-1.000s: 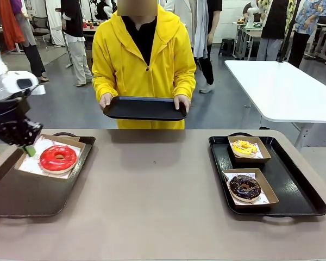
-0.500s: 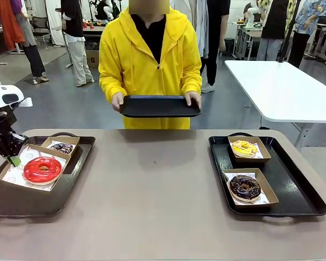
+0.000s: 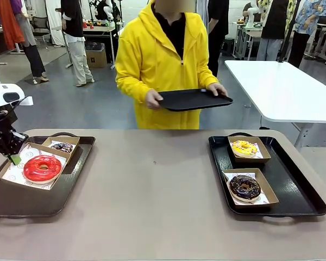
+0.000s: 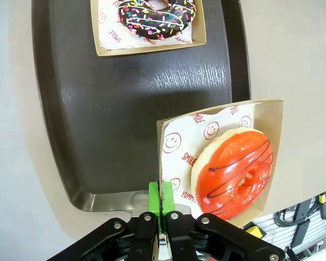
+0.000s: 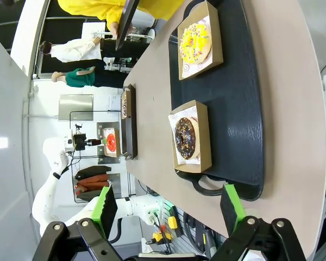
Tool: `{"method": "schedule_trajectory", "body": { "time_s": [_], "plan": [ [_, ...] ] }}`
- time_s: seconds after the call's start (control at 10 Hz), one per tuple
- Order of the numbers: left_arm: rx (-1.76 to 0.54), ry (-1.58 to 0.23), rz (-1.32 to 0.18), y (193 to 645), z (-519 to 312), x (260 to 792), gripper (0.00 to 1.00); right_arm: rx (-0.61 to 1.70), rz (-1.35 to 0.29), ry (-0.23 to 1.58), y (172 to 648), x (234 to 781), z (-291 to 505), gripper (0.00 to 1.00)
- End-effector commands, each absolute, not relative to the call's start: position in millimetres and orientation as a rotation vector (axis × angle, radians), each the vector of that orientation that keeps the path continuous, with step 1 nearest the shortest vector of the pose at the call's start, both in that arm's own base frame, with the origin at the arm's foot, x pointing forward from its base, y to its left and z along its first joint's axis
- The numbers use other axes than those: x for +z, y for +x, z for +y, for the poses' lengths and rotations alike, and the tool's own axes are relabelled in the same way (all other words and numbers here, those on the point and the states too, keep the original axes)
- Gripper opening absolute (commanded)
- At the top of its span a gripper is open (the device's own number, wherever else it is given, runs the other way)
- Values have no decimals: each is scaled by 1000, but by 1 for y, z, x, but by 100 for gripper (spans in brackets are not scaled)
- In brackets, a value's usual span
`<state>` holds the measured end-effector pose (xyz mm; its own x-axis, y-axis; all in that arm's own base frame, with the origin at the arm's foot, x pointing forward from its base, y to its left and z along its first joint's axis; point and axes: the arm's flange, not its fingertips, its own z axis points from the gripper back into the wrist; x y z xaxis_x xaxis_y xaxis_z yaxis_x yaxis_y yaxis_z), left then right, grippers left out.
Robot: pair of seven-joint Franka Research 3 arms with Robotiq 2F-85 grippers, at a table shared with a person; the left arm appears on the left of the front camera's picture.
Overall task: Individually package the donuts and arrange them on the tray.
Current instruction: Place the picked Paper togo box on the Handle tray.
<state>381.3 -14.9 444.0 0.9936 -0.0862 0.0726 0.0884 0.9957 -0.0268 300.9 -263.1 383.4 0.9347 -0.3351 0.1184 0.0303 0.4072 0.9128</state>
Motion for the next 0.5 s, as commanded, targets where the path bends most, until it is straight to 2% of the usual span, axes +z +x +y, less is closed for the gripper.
{"method": "schedule_trajectory", "body": {
  "time_s": [0.0, 0.2, 0.4],
  "plan": [
    [-78, -43, -74, 377, -14, 442, 1, -245, -302, 1146, 301, 385, -263, 100],
    [-88, -30, -72, 381, -15, 444, 1, -245, -302, 1146, 301, 385, -263, 100],
    [-79, -50, -47, 390, -2, 420, 1, -245, -302, 1146, 301, 385, -263, 100]
  ]
}}
